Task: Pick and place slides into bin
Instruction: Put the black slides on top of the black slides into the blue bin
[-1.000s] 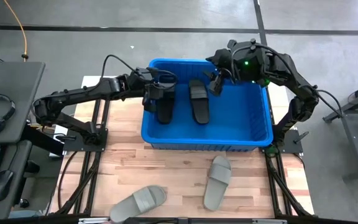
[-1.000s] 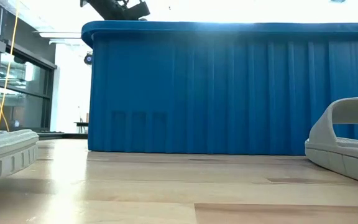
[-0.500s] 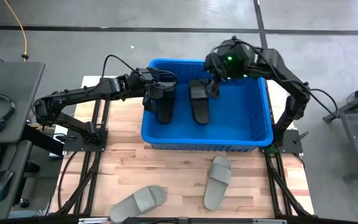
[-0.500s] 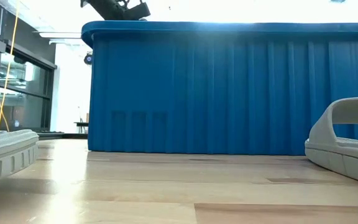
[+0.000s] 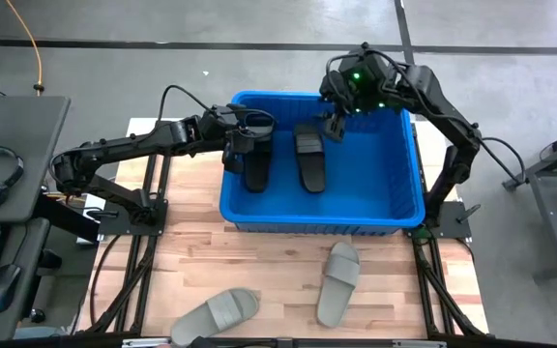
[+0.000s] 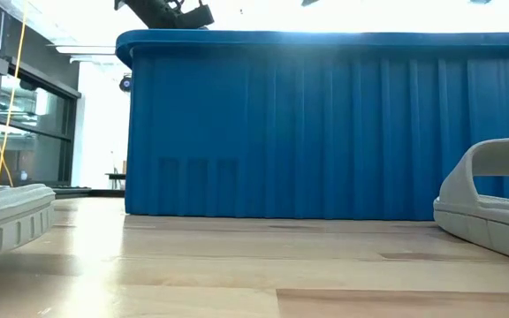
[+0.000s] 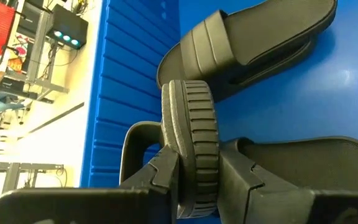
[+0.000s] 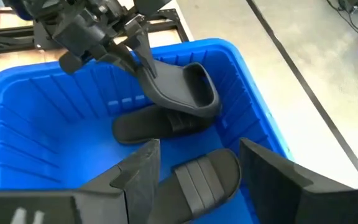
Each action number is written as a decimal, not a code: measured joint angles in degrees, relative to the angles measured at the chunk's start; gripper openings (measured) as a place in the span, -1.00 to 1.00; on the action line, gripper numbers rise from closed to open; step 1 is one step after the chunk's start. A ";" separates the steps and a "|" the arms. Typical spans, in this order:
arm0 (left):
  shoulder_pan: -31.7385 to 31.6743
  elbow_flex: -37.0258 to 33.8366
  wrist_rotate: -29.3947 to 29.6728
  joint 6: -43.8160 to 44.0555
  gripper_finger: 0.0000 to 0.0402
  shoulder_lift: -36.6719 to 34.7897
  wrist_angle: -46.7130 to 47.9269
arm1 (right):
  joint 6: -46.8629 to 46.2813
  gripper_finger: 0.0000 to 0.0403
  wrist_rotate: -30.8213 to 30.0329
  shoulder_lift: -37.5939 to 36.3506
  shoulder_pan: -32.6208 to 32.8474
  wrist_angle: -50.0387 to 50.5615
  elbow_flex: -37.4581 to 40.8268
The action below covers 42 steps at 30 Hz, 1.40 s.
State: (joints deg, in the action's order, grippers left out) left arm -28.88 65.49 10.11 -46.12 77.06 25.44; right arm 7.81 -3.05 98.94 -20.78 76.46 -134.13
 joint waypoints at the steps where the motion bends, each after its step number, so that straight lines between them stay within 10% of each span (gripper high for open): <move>1: 0.00 0.00 0.00 0.01 -0.68 0.00 -0.01 | 0.00 0.01 -0.44 0.00 0.00 -0.04 0.00; 18: 0.00 0.00 -0.01 0.07 -0.68 -0.01 -0.01 | -10.98 -0.25 4.93 -26.43 -3.03 -30.57 51.57; 42: 0.01 0.02 -0.20 1.52 -0.68 -0.02 -0.04 | 5.31 0.23 17.88 -7.02 -5.42 -48.86 43.71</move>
State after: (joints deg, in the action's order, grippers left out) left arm -28.87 65.52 9.91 -44.60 77.03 25.40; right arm 13.13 14.83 91.92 -26.20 27.60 -90.41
